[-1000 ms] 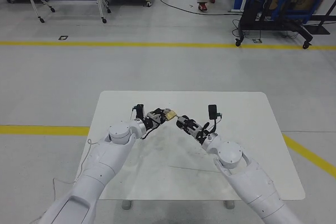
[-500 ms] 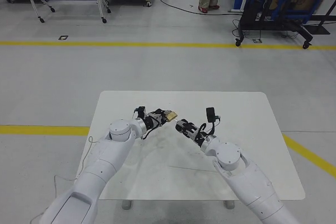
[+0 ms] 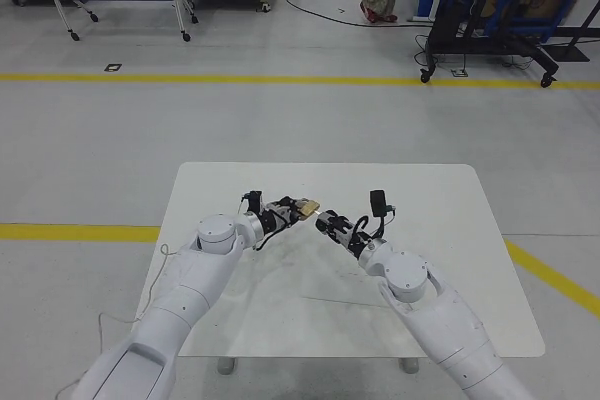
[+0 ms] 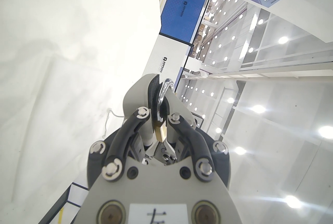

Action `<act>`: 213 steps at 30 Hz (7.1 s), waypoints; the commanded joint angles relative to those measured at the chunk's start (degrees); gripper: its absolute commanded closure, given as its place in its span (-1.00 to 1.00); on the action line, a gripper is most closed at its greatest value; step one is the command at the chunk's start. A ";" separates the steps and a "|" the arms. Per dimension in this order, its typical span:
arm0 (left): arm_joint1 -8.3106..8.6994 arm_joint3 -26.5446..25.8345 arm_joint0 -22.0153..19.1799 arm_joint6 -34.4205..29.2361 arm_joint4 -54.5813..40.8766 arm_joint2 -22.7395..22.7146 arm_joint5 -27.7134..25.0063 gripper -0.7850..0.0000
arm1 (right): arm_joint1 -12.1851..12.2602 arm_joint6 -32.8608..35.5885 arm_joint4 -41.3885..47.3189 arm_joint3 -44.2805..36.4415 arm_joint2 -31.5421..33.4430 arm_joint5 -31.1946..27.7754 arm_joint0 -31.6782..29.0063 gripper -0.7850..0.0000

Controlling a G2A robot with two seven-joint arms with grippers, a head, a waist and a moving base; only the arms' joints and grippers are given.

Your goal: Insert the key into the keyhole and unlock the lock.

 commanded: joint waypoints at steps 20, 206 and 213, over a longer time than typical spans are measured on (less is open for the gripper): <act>0.03 -2.06 0.94 -0.09 6.97 0.87 -3.69 1.00 | -0.70 -0.46 -2.96 0.21 -0.23 2.74 0.27 1.00; 1.12 -10.70 7.37 -3.74 19.54 -2.25 -27.70 1.00 | -0.06 18.95 5.75 3.11 8.24 -16.86 -3.22 1.00; 1.04 -10.40 7.14 -5.92 17.20 -2.28 -26.90 0.22 | 0.16 19.55 6.13 2.90 8.98 -16.58 -3.72 1.00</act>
